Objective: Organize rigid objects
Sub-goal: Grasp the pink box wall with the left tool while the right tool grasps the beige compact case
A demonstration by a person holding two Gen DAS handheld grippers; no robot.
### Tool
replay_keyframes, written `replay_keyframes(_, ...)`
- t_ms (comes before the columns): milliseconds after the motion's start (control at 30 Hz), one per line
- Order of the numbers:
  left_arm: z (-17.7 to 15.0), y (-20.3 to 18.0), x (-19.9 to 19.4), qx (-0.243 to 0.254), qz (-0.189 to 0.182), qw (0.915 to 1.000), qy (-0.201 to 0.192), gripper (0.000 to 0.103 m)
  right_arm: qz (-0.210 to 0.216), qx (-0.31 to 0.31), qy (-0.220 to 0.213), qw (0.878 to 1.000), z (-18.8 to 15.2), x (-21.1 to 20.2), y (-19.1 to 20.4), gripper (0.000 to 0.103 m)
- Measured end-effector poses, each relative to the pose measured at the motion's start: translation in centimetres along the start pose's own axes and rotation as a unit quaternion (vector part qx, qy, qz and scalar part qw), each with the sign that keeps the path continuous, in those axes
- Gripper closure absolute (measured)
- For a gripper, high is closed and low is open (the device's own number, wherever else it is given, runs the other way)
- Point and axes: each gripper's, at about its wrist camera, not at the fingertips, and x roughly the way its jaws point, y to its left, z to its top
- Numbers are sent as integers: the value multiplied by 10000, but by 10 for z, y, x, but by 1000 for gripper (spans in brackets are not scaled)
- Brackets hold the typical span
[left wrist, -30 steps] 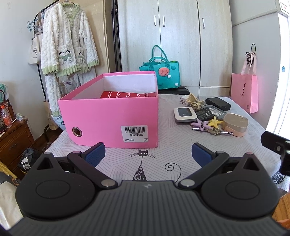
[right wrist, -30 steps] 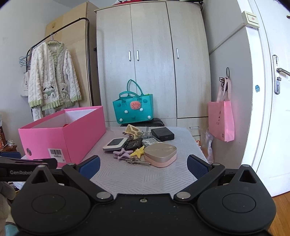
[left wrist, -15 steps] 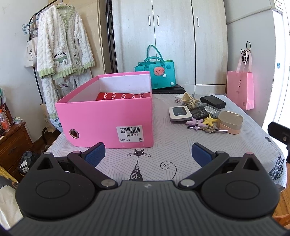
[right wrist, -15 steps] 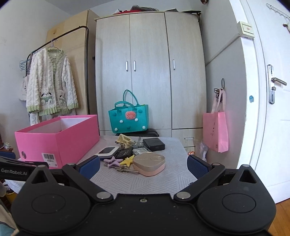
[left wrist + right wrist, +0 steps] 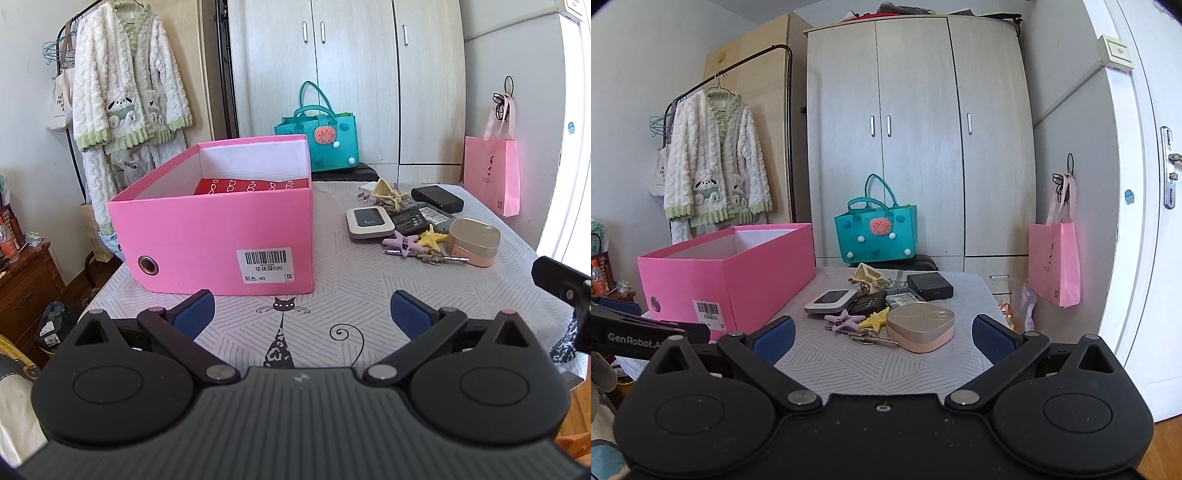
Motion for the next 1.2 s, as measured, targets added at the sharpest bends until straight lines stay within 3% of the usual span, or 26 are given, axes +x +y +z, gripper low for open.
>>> replay_keyframes(467, -2, 7, 9, -63, -6, 9999, 137, 0, 14, -130, -25, 9999, 0, 6, 10, 0)
replay_keyframes(533, -2, 9, 11, -79, -28, 9998, 172, 0, 81, -156, -244, 9995, -3, 4, 9, 0)
replay_keyframes(600, 0, 12, 15, -126, -136, 9993, 311, 0, 137, -333, -544, 9979, -7, 5, 10, 0)
replay_keyframes(667, 4, 20, 22, -243, -372, 9976, 527, 0, 160, -483, -558, 9971, -6, 11, 10, 0)
replay_keyframes(767, 10, 32, 25, -487, -599, 9956, 538, 0, 261, -440, -545, 9972, -3, 21, 7, 0)
replay_keyframes(867, 21, 40, 27, -388, -730, 9951, 539, 0, 501, -342, -455, 9971, 4, 29, 3, 0)
replay_keyframes(1000, 46, 47, 25, 241, -687, 9965, 412, 0, 733, -131, -139, 9971, 17, 44, -7, 0)
replay_keyframes(1133, 80, 73, 25, 389, -855, 9945, 470, 0, 612, -102, 162, 9979, 23, 61, -21, 0)
replay_keyframes(1200, 96, 88, 26, 449, -689, 9958, 394, 0, 484, -132, 292, 9983, 22, 67, -27, 0)
